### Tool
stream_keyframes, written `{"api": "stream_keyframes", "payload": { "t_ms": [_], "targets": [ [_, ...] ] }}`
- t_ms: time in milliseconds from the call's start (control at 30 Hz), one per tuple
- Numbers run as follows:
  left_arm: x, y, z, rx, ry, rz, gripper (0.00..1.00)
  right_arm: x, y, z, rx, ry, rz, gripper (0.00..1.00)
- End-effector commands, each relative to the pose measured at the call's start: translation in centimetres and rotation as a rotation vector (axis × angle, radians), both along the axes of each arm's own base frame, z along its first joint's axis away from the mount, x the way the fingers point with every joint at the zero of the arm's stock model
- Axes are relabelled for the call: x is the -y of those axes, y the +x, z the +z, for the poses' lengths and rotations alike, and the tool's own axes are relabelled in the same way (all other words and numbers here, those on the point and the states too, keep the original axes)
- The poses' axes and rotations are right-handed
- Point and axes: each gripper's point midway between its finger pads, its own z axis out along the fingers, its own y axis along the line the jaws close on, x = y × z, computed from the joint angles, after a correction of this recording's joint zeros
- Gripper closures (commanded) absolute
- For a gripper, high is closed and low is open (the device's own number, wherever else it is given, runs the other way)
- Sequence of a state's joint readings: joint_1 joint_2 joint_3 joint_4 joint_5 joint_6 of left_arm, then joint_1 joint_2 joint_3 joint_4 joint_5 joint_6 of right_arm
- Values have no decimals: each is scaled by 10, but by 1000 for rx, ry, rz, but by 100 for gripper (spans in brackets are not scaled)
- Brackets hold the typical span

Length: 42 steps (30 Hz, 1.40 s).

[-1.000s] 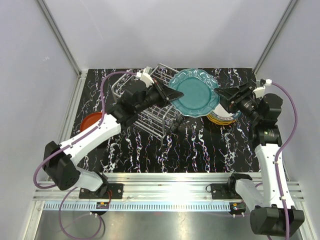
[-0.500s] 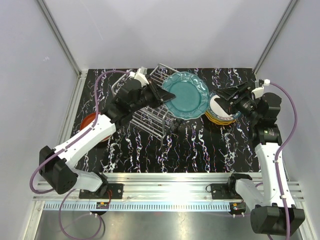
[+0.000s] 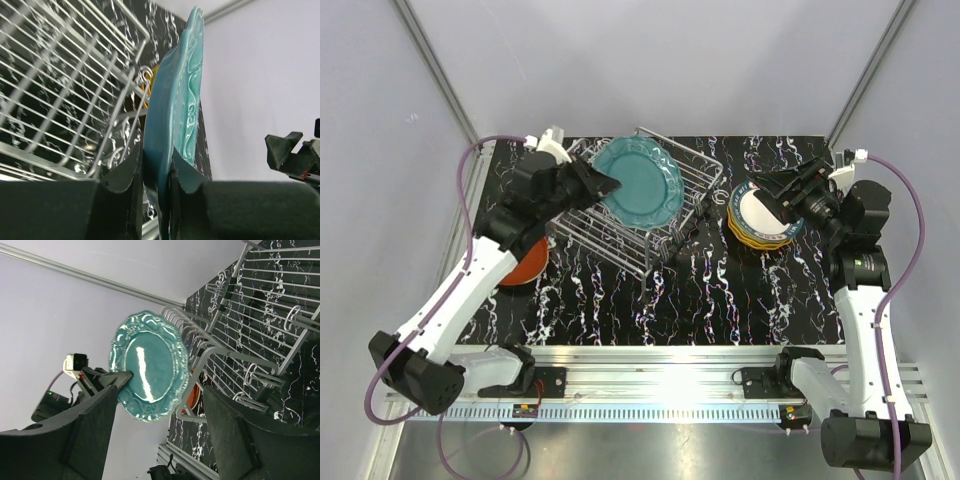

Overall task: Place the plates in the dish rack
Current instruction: Insert the plate into the dish rack

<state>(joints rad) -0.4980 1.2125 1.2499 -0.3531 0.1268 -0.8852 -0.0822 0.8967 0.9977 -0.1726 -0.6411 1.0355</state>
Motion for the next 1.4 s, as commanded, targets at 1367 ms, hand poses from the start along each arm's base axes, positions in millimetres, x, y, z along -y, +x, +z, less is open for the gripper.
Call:
{"api": "stream_keyframes", "payload": {
  "t_ms": [1367],
  "targets": [
    [-147,32,194,878,900,261,100,4,66,25,154,-216,70,25]
  ]
}}
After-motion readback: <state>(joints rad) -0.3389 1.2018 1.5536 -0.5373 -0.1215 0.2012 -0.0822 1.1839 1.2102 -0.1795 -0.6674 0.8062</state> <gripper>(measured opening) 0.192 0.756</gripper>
